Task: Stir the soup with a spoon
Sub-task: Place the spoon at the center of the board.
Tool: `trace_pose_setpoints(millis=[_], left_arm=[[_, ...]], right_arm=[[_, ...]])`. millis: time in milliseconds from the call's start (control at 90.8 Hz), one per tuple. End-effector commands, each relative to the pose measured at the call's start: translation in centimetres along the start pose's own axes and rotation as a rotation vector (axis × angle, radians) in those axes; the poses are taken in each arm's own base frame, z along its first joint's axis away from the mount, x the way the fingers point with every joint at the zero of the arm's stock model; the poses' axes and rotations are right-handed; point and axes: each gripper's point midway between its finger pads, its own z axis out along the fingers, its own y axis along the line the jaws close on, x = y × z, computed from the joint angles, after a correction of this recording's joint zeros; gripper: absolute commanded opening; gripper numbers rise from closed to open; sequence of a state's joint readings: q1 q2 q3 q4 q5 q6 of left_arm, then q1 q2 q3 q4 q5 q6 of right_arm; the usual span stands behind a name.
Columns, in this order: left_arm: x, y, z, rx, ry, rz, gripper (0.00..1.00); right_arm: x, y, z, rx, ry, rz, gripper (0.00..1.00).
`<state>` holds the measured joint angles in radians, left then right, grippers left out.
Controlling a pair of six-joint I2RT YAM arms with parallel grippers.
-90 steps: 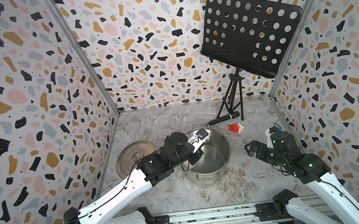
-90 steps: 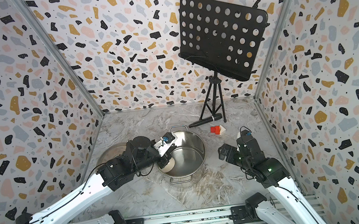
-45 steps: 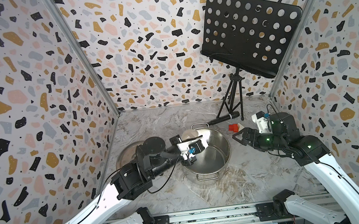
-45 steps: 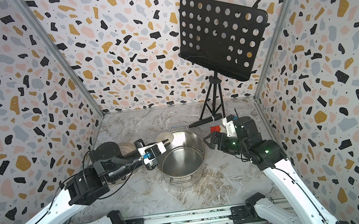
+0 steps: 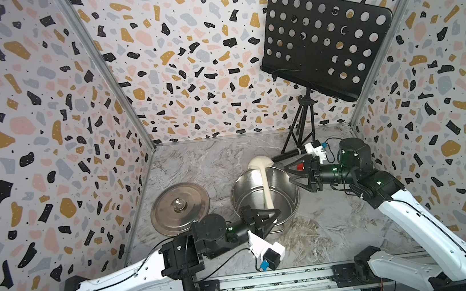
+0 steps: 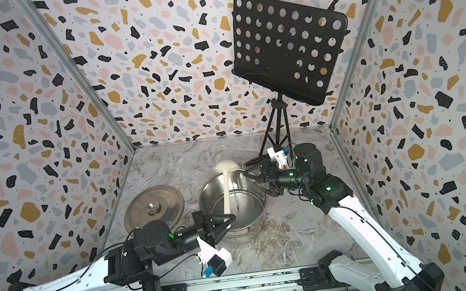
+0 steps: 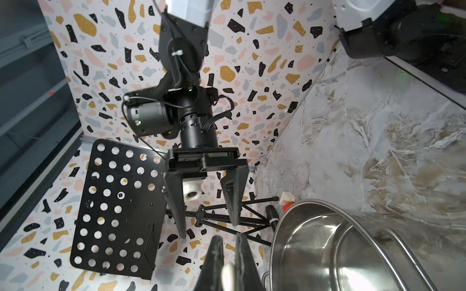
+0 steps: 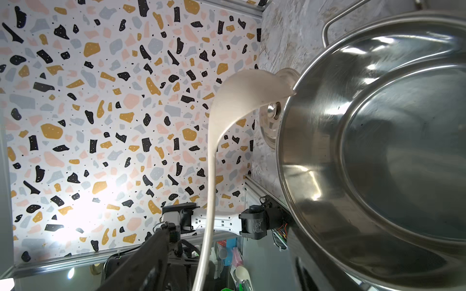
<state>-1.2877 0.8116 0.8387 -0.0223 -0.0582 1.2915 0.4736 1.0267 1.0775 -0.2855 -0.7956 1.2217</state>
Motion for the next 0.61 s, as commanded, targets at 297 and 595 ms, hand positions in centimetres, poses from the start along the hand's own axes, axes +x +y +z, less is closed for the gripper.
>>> trace_pose_setpoints(millis=[297,595], left_arm=[[-1.3,2.9,-1.2,-0.117,-0.038,0.087,0.0],[-1.5,2.4,-1.1,-0.089,-0.05,0.079,0.0]], right_arm=[[1.2,4.5,4.0,-0.165,0.061,-0.117,0.64],[2.1,5.9,4.8,-0.237,0.093,-0.15,0.47]])
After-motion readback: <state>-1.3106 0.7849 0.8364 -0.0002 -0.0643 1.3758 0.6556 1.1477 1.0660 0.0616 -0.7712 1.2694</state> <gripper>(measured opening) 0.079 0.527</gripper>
